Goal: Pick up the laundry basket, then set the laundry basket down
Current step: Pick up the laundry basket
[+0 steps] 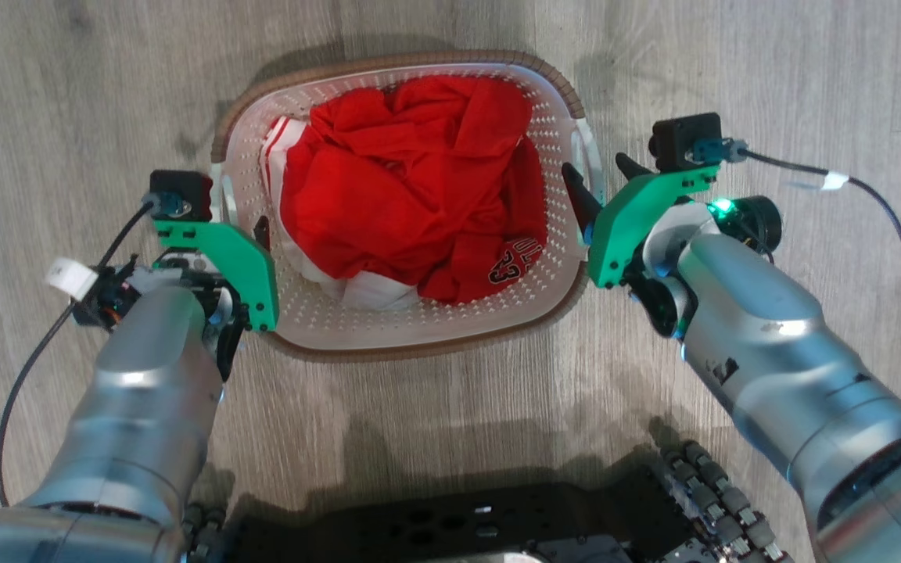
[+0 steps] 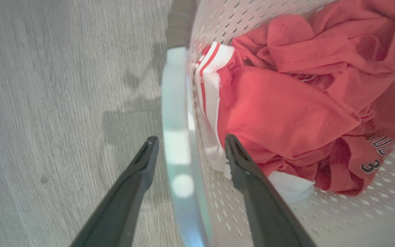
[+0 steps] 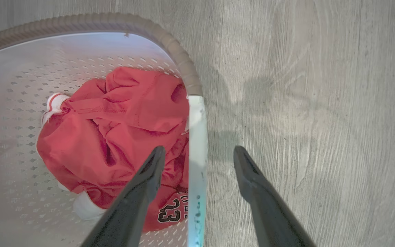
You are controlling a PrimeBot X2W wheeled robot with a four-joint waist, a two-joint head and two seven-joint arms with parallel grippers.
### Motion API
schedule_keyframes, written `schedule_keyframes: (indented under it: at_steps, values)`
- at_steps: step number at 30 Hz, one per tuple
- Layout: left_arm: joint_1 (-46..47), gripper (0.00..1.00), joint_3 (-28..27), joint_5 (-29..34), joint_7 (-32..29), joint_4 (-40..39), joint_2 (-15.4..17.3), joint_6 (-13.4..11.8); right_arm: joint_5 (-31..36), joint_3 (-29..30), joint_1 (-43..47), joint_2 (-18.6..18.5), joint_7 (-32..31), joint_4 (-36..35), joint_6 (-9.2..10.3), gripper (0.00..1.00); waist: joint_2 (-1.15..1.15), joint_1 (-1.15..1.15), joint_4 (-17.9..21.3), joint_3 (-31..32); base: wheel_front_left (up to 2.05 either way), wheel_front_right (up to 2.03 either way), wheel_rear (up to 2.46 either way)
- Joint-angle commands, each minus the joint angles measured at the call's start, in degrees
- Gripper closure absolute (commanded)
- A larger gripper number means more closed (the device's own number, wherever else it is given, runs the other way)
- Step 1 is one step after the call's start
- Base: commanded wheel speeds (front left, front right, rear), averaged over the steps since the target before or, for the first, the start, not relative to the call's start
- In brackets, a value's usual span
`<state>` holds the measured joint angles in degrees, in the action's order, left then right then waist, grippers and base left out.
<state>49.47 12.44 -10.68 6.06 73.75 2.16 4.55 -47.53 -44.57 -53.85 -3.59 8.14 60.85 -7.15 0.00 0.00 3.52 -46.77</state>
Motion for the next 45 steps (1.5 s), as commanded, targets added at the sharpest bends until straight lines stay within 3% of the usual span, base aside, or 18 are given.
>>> schedule_keyframes:
  at_steps: [1, 8, 13, 35, 36, 37, 38, 39, 45]
  values:
    - [-0.5, 0.0, -0.9, -0.2, -0.5, 0.0, 1.8, 0.1, -0.9, -1.0, 1.4, 0.7, -0.3, -0.1, -0.34, 0.0, 0.0, 0.0, -0.1, -0.5, 0.0, 0.0, 0.0]
    - [0.9, 0.0, 0.3, -0.1, -2.9, 0.1, 1.7, 0.1, -2.4, -5.0, -1.8, 0.7, -3.9, 5.1, -0.34, 0.0, 0.0, 0.0, -0.9, -2.4, 0.0, 0.0, 0.0]
    - [1.5, 0.0, 1.6, 0.1, -4.0, 0.2, 1.6, 0.9, -5.5, -6.1, -2.5, 0.7, -6.1, 5.0, -0.34, 0.0, 0.0, 0.0, -1.3, -3.7, 0.0, 0.0, 0.0]
    - [3.7, 0.0, 5.0, -0.5, -5.7, 0.2, 1.2, 1.2, -12.3, -12.1, -5.8, 0.7, -6.0, 6.5, -0.34, 0.0, 0.0, 0.0, -2.8, -6.6, 0.0, 0.0, 0.0]
    - [3.7, 0.0, 5.3, -0.5, -5.6, 0.2, 1.1, 1.2, -12.5, -12.3, -5.8, 0.7, -5.9, 6.5, -0.34, 0.44, 0.0, 0.0, -2.8, -6.6, 0.0, 0.0, 0.0]
    - [3.7, 0.0, 5.4, -0.6, -5.5, 0.2, 1.1, 1.1, -12.8, -12.5, -5.8, 0.7, -5.8, 6.6, -0.34, 0.65, 0.0, 0.0, -2.9, -6.7, 0.0, 0.0, 0.0]
    - [3.7, 0.81, 5.1, -1.1, -5.2, 0.2, 1.0, 0.9, -13.2, -12.6, -5.8, 0.7, -5.9, 6.7, -0.34, 1.0, 0.0, 0.0, -3.0, -6.7, 0.0, 0.0, 0.0]
    - [3.8, 1.0, 5.1, -1.3, -4.7, 0.2, 1.0, 0.7, -13.5, -12.7, -5.8, 0.7, -5.9, 6.8, -0.34, 1.0, 0.0, 0.0, -3.0, -6.8, 0.0, 0.0, 0.0]
    - [3.7, 1.0, 6.5, -2.0, -5.2, 0.2, 0.8, 1.2, -14.6, -14.0, -6.3, 0.7, -5.0, 6.8, -0.34, 1.0, 0.0, 0.0, -3.1, -7.0, 0.0, 0.0, 0.0]
